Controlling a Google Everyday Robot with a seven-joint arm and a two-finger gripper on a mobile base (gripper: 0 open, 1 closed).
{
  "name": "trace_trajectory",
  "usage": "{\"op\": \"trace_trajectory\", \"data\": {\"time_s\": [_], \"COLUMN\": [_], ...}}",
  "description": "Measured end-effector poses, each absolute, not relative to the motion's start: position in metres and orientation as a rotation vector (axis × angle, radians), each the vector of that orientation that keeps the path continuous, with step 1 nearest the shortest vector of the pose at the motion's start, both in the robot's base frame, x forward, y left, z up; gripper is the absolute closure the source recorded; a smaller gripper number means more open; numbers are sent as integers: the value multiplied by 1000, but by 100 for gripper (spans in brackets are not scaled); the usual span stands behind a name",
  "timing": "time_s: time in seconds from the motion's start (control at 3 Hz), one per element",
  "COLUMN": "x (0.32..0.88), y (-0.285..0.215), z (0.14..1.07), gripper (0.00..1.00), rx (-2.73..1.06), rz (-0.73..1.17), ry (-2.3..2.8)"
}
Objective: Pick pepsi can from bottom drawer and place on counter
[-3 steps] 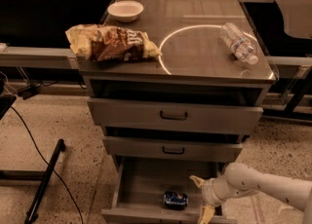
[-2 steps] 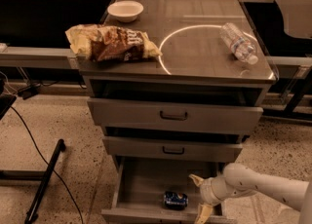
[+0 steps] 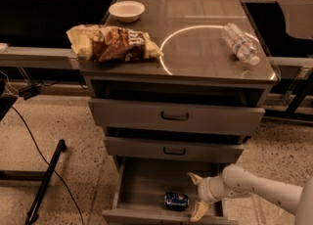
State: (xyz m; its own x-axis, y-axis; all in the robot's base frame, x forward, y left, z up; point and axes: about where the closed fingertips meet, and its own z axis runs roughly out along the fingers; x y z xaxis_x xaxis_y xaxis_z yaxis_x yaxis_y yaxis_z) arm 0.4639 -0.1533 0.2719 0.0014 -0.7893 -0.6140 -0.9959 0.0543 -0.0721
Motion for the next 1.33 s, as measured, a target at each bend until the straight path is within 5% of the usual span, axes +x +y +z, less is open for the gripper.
{"op": "trace_trajectory", "data": {"time_s": [1.33], "x": [490], "y": [-142], "z": [221], "gripper": [18], "rx": [-1824], "rz": [568], "ry": [1791]}}
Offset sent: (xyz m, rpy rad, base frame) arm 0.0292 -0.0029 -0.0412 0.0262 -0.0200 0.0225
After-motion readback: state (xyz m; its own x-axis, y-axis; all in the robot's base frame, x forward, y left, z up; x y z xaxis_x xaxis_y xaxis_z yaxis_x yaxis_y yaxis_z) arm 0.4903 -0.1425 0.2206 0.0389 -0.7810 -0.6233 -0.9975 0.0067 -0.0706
